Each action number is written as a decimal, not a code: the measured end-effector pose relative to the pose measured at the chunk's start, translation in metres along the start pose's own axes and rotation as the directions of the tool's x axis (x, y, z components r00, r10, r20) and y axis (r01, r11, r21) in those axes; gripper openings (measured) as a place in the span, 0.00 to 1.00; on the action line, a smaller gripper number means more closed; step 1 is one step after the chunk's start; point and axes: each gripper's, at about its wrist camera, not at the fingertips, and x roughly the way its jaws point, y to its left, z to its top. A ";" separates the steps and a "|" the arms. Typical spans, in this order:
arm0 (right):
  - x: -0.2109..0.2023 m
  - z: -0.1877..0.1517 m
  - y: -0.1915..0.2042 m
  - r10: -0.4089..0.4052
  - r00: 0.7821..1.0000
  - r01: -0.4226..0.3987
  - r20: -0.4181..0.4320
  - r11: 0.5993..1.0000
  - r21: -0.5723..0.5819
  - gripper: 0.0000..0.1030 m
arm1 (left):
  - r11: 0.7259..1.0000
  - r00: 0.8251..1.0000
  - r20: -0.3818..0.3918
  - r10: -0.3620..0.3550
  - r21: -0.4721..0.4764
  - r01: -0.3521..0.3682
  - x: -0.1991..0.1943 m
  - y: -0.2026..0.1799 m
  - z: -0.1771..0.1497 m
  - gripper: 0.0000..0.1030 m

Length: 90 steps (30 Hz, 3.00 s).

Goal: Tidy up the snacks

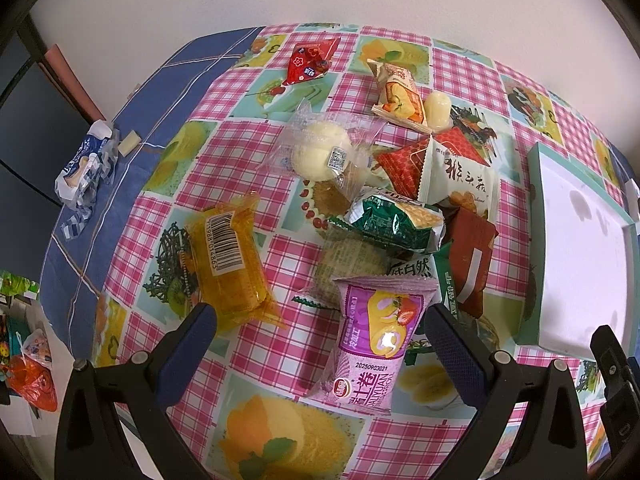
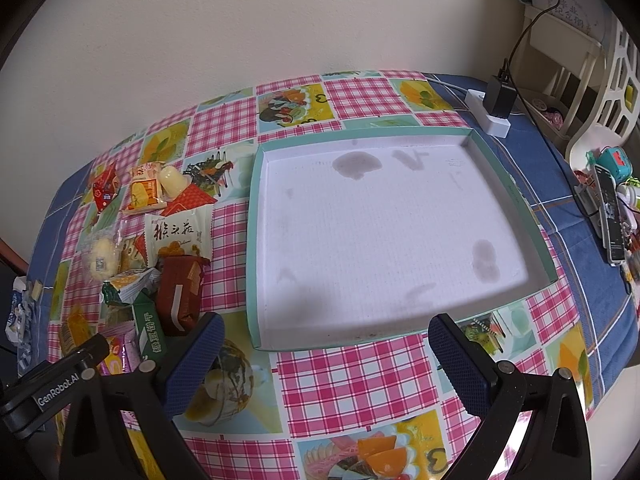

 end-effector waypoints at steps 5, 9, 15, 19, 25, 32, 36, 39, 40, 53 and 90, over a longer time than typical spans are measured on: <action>0.000 0.000 0.000 0.000 1.000 0.000 0.000 1.000 0.000 1.00 | 1.000 1.000 -0.001 0.000 0.001 0.000 0.000 0.001 -0.001 1.00; 0.000 0.000 0.000 0.000 1.000 0.000 -0.001 1.000 0.000 1.00 | 1.000 1.000 -0.001 -0.001 0.000 0.001 0.001 0.001 -0.001 1.00; 0.000 0.000 0.000 0.001 1.000 -0.001 0.000 1.000 0.001 1.00 | 1.000 1.000 -0.001 0.000 0.001 0.000 0.001 0.001 -0.001 1.00; 0.000 0.000 0.000 0.001 1.000 -0.001 -0.001 1.000 0.001 1.00 | 1.000 1.000 -0.001 0.000 0.002 0.000 0.001 0.001 -0.001 1.00; 0.000 0.000 0.000 0.002 1.000 -0.002 -0.001 1.000 0.001 1.00 | 1.000 1.000 -0.002 -0.001 0.002 0.001 0.001 0.002 -0.001 1.00; 0.001 0.000 -0.001 0.002 1.000 -0.002 -0.001 1.000 0.001 1.00 | 1.000 1.000 -0.002 0.000 0.002 0.000 0.001 0.002 -0.001 1.00; 0.001 0.000 -0.001 0.003 1.000 -0.003 -0.002 1.000 0.001 1.00 | 1.000 1.000 -0.002 0.000 0.003 0.000 0.001 0.001 -0.001 1.00; 0.001 0.001 -0.001 0.002 1.000 -0.002 -0.004 1.000 0.003 1.00 | 1.000 1.000 -0.003 0.000 0.003 0.000 0.001 0.001 -0.001 1.00; 0.001 0.000 0.000 0.002 1.000 -0.002 -0.004 1.000 0.002 1.00 | 1.000 1.000 -0.003 0.000 0.003 0.000 0.001 0.002 -0.002 1.00; 0.012 -0.005 0.029 0.177 0.983 -0.178 -0.051 0.983 -0.034 1.00 | 0.982 0.999 -0.021 0.026 -0.185 -0.029 0.009 0.049 0.004 1.00; 0.009 -0.033 0.137 0.420 0.888 -0.456 -0.190 0.858 -0.236 0.73 | 0.895 0.992 -0.092 -0.082 -0.446 0.033 0.035 0.134 0.004 0.99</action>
